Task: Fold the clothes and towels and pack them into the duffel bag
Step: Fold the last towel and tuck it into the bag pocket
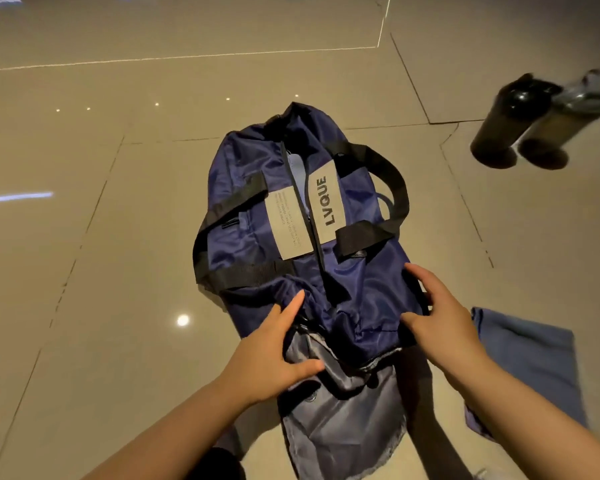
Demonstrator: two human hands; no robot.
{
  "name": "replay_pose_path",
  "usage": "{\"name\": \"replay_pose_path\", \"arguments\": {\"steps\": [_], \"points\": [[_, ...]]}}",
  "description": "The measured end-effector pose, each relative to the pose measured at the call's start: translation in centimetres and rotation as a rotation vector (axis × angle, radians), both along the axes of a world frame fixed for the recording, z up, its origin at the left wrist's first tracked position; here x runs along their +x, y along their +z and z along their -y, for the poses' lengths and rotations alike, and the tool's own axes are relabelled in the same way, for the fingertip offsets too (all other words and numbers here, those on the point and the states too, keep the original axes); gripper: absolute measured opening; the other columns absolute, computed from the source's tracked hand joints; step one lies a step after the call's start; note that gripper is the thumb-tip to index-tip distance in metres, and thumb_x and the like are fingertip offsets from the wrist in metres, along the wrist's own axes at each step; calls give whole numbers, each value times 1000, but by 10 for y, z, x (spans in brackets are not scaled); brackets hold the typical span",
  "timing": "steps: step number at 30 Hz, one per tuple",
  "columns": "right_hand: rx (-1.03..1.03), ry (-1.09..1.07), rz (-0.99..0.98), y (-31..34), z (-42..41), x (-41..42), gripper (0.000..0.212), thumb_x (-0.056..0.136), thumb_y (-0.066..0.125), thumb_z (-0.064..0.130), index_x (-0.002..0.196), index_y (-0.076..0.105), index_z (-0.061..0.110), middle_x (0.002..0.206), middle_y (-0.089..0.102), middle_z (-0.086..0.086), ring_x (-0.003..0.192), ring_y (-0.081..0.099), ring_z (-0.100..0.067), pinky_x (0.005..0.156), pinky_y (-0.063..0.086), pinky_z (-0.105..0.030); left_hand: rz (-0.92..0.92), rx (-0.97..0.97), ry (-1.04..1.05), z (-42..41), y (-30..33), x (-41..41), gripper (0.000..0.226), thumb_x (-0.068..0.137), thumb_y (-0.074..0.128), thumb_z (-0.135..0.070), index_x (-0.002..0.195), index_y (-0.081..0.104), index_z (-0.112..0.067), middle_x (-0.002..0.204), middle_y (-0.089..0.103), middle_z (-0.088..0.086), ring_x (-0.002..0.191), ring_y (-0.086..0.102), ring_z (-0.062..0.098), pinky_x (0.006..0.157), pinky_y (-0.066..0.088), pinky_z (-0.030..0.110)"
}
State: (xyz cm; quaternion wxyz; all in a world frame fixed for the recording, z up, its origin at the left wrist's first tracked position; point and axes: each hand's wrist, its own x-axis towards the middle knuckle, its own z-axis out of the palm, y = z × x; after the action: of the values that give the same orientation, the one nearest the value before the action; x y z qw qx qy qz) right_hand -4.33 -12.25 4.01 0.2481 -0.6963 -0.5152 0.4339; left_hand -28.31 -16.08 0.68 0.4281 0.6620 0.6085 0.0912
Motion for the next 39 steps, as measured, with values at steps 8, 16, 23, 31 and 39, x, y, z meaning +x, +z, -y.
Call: {"name": "replay_pose_path", "arguments": {"steps": [8,16,23,31,39], "points": [[-159,-52,-9,-28,121,53,80,85,67,1,145,29,39,141,47,6,125,51,-19,91,43,-24,-298,-97,-242,89,12,28,102,70,45,-86,129,-35,-61,160,-15,-6,107,57,15,84,38,17],[-238,-96,-2,-36,167,84,62,82,63,-4,117,49,45,122,59,-1,90,61,-7,82,47,-28,-409,425,-71,81,46,36,69,78,27,-75,133,50,-40,82,59,-14,84,61,13,59,39,22],[162,221,244,10,89,35,60,89,63,34,142,37,38,149,28,1,132,34,-16,104,37,-31,-354,284,167,-20,23,67,85,77,56,-73,148,27,-36,144,32,6,129,36,31,100,38,43],[131,311,215,18,49,17,78,79,61,-3,145,33,28,125,32,14,102,38,1,76,37,-5,-35,284,247,-21,18,57,83,72,81,-23,143,38,-30,132,31,1,119,43,18,96,41,27],[295,196,232,69,12,35,73,74,68,-1,139,45,23,118,35,14,92,29,14,76,23,11,106,328,441,-37,43,31,73,65,75,6,125,53,-29,117,43,5,76,50,-9,69,45,7]]}}
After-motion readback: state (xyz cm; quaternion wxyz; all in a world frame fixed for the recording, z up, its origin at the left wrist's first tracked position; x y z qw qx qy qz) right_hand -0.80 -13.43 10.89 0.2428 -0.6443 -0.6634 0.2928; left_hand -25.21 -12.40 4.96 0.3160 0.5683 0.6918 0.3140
